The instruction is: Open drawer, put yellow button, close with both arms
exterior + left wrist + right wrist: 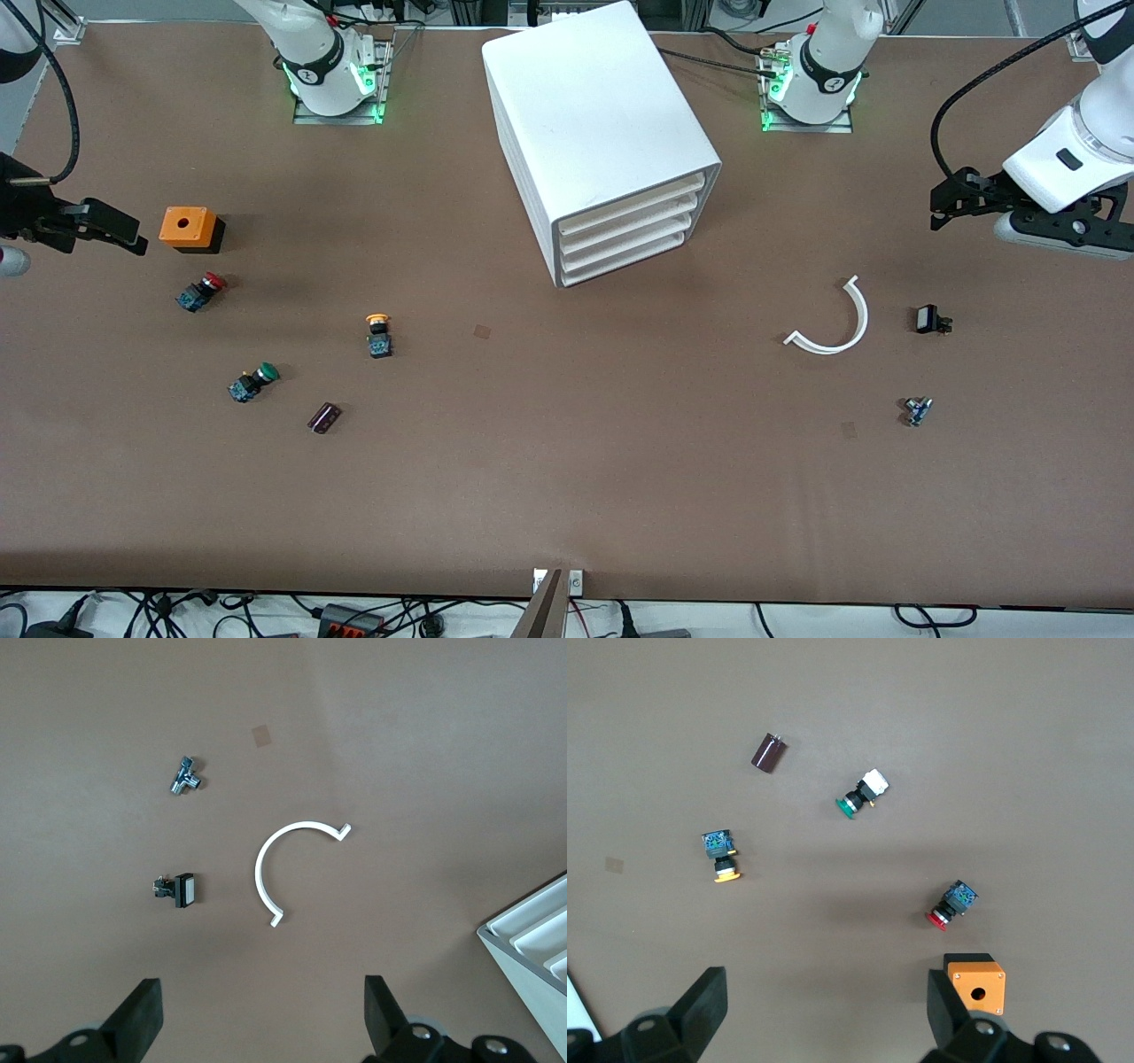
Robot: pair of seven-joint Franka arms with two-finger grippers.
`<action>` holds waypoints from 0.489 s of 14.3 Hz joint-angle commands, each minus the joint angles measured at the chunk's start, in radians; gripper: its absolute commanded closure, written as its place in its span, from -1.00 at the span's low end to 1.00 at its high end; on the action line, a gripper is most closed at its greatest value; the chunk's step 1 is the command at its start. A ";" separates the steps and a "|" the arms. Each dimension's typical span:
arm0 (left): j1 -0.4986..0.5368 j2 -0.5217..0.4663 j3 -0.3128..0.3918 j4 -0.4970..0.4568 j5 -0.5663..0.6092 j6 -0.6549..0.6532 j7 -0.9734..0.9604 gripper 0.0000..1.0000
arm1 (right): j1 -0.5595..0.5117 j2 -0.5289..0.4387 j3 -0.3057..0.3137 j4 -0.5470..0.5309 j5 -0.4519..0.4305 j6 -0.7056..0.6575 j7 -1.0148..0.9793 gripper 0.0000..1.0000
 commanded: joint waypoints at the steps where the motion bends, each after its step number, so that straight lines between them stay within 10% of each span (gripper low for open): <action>1: 0.001 0.004 0.002 0.022 -0.014 -0.021 0.015 -1.00 | -0.015 -0.002 0.014 -0.001 -0.010 -0.007 0.000 -1.00; 7: 0.001 0.004 0.002 0.022 -0.016 -0.032 0.009 -1.00 | -0.012 0.000 0.014 -0.002 -0.010 -0.010 0.000 -1.00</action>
